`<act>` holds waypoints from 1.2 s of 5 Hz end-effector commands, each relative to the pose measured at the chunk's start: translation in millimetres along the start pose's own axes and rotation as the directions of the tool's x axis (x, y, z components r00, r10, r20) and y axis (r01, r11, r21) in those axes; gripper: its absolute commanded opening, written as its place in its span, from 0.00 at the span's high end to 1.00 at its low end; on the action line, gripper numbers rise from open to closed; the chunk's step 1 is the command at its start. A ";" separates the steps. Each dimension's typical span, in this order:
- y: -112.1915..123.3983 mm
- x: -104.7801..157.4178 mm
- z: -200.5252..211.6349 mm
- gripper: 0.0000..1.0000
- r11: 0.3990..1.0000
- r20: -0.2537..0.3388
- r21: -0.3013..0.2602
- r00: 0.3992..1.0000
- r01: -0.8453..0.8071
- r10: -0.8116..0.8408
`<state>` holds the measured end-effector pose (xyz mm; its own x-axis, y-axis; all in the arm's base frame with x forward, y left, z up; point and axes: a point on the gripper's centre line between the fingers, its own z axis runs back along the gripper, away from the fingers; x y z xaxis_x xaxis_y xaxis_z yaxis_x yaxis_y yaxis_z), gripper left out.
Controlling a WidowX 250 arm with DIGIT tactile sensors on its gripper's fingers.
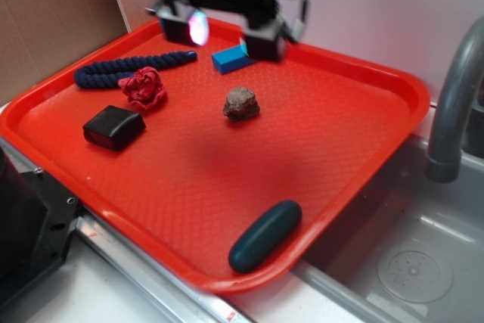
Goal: Grab the rock.
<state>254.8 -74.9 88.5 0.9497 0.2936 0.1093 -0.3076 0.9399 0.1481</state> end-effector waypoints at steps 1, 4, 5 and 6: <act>8.5 22.2 -60.5 0.00 0.988 -0.071 0.038 0.986 0.151 -0.148; 10.7 12.4 -59.0 1.00 0.977 -0.037 -0.049 0.977 0.207 -0.209; 6.5 5.3 -21.5 1.00 0.969 -0.041 -0.010 0.969 0.245 -0.245; 6.6 1.0 25.3 1.00 0.958 -0.031 -0.003 0.957 0.288 -0.288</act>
<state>242.5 -69.7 98.3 0.9994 0.0145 -0.0312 -0.0081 0.9809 0.1941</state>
